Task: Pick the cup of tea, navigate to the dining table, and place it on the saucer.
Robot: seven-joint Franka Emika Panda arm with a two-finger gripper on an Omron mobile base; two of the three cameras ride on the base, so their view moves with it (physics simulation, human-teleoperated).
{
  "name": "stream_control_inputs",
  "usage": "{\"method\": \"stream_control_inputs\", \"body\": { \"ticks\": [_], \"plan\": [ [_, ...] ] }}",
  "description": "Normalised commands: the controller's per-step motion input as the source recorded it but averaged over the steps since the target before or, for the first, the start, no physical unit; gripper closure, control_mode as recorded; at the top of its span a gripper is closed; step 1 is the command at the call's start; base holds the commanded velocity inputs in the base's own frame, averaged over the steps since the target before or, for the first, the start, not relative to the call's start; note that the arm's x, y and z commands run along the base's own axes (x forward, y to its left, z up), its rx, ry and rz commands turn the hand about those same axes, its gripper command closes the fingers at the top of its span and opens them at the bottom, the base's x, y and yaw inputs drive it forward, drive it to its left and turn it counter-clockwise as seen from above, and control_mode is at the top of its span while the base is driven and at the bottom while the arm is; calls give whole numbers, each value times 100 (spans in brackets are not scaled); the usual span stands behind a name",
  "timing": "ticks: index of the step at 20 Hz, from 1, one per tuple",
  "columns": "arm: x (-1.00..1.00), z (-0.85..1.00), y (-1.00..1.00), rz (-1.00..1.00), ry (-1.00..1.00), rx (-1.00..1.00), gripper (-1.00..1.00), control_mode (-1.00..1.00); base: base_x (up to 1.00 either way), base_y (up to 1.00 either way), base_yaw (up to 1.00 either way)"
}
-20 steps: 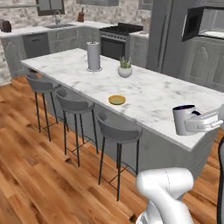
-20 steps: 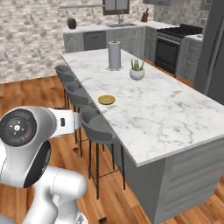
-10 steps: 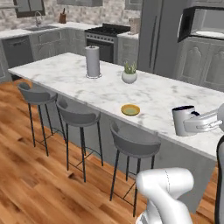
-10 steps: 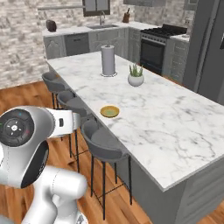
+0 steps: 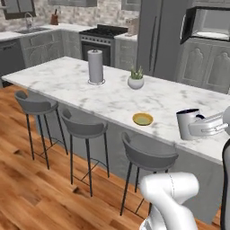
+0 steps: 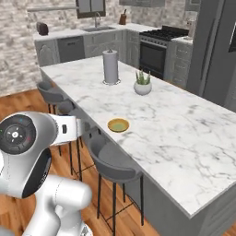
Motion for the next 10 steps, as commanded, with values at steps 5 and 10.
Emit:
{"method": "stream_control_inputs", "body": {
  "ticks": [5, 10],
  "plan": [
    [0, 0, 0, 0, 0, 0, 100, 100, 25, 18, -19],
    [0, 0, 0, 0, 0, 0, 100, 100, 26, 25, -25]
  ]
}}
